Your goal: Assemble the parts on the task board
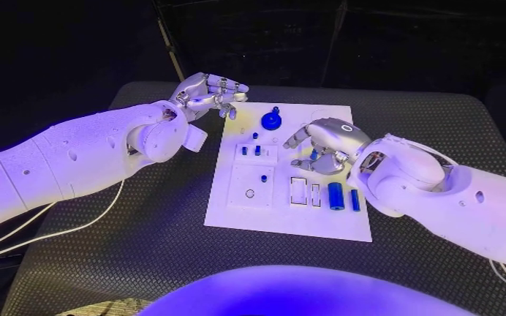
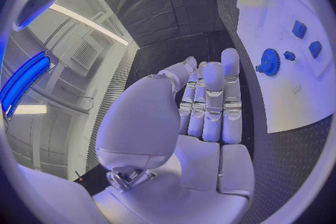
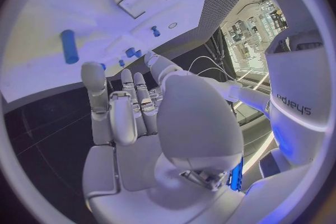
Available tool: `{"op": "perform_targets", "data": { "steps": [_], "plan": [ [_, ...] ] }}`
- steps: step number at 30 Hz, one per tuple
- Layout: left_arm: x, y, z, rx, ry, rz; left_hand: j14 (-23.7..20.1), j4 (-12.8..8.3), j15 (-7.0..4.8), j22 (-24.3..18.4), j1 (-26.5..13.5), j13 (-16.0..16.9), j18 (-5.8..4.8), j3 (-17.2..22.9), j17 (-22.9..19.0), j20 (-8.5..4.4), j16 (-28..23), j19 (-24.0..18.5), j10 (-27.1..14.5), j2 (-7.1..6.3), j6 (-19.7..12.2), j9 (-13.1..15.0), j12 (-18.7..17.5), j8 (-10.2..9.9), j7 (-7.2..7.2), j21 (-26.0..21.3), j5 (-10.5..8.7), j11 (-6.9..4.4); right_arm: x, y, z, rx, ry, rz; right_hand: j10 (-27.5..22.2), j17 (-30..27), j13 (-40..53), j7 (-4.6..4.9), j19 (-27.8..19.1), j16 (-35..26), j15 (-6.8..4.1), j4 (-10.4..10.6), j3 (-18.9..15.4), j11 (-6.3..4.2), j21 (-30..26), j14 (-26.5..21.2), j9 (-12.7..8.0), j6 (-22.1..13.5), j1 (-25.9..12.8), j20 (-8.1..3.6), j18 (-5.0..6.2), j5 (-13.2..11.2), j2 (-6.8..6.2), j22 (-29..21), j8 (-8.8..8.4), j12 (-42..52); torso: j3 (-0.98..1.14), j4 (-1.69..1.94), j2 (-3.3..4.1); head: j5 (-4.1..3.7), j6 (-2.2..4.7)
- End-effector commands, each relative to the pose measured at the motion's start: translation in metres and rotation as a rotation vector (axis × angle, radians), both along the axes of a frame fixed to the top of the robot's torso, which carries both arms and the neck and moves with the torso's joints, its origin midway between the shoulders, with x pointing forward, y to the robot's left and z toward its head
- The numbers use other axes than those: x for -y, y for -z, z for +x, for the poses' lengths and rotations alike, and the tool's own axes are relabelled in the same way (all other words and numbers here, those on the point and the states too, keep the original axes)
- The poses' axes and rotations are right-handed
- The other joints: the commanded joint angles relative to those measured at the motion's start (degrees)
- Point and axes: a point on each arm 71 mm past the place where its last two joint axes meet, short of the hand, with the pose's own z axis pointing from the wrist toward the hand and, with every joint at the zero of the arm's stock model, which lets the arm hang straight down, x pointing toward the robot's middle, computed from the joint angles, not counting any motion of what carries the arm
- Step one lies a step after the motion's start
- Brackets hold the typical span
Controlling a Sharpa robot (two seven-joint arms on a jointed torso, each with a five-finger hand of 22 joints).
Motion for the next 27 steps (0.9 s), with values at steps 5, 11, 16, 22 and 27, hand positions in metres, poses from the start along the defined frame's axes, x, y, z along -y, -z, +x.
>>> {"op": "perform_targets", "data": {
  "steps": [5,11,16,22,27],
  "plan": [
    [0.003,-0.001,-0.001,0.000,0.016,-0.012,-0.4,0.0,0.06,-0.1,-0.2,0.1,1.14,-0.5,-0.1,0.07,-0.2,-0.3,-0.5,0.55,-0.3,-0.1,0.3,0.1,0.12,-0.3,-0.07,-0.01,0.028,0.003,0.011,-0.100,0.118,-0.117,-6.2,-1.8,0.3,-2.09,-1.6,-0.9,1.06,3.8,-11.6,0.94,-2.6,1.3,0.1,-6.9,3.8,0.85,1.55,-0.2,1.23,-3.2,-0.07,4.4,-0.07,0.26,0.12,-0.89,0.61],
    [0.003,-0.001,-0.001,0.000,0.016,-0.012,-0.4,0.0,0.06,-0.1,-0.2,0.1,1.14,-0.5,-0.1,0.07,-0.2,-0.3,-0.5,0.55,-0.3,-0.1,0.3,0.1,0.12,-0.3,-0.07,-0.01,0.036,0.008,0.017,-0.109,0.140,-0.184,-6.9,-2.2,0.4,-1.94,-1.5,-1.0,0.95,5.6,-13.0,0.87,-2.8,1.3,0.2,-6.0,5.4,0.82,1.57,-0.2,1.27,-3.4,0.02,6.5,-0.02,0.19,0.13,-0.58,0.48],
    [0.003,-0.001,-0.001,0.001,0.017,-0.013,-0.4,0.0,0.06,-0.1,-0.2,0.1,1.14,-0.5,-0.1,0.07,-0.2,-0.3,-0.5,0.55,-0.3,-0.1,0.3,0.1,0.12,-0.3,-0.07,-0.01,0.035,0.011,0.020,-0.109,0.143,-0.214,-6.7,-2.1,0.5,-1.37,-1.3,-0.9,0.80,6.3,-12.9,0.67,-2.8,1.4,0.4,-3.9,6.3,0.69,1.56,-0.3,1.87,-3.3,0.43,8.0,-0.03,0.16,0.14,-0.63,0.42],
    [0.004,-0.001,-0.001,0.001,0.017,-0.013,-0.4,0.0,0.06,-0.1,-0.2,0.1,1.14,-0.5,-0.1,0.07,-0.2,-0.3,-0.5,0.55,-0.3,-0.1,0.3,0.1,0.12,-0.3,-0.07,-0.01,0.033,0.012,0.022,-0.099,0.146,-0.222,-5.0,-1.9,0.4,0.06,-0.1,-0.6,0.22,5.9,-11.6,0.02,-2.0,1.8,0.7,-0.5,7.8,0.18,1.36,-0.9,4.02,-2.2,1.32,10.4,-0.03,0.20,0.16,-0.71,0.40],
    [0.003,-0.001,0.000,0.001,0.017,-0.013,-0.4,-0.1,0.07,-0.1,-0.3,0.1,1.14,-0.5,-0.1,0.08,-0.3,-0.3,-0.6,0.58,-0.3,-0.1,0.3,0.2,0.13,-0.3,-0.08,0.01,0.031,0.013,0.023,-0.103,0.140,-0.231,-0.4,-2.1,-0.2,1.22,1.7,-0.8,-0.64,5.7,-9.2,-0.87,-0.2,2.0,0.9,3.6,8.6,-0.57,0.89,-3.6,6.03,0.2,2.22,11.7,-0.01,0.18,0.11,-0.65,0.35]
  ]
}}
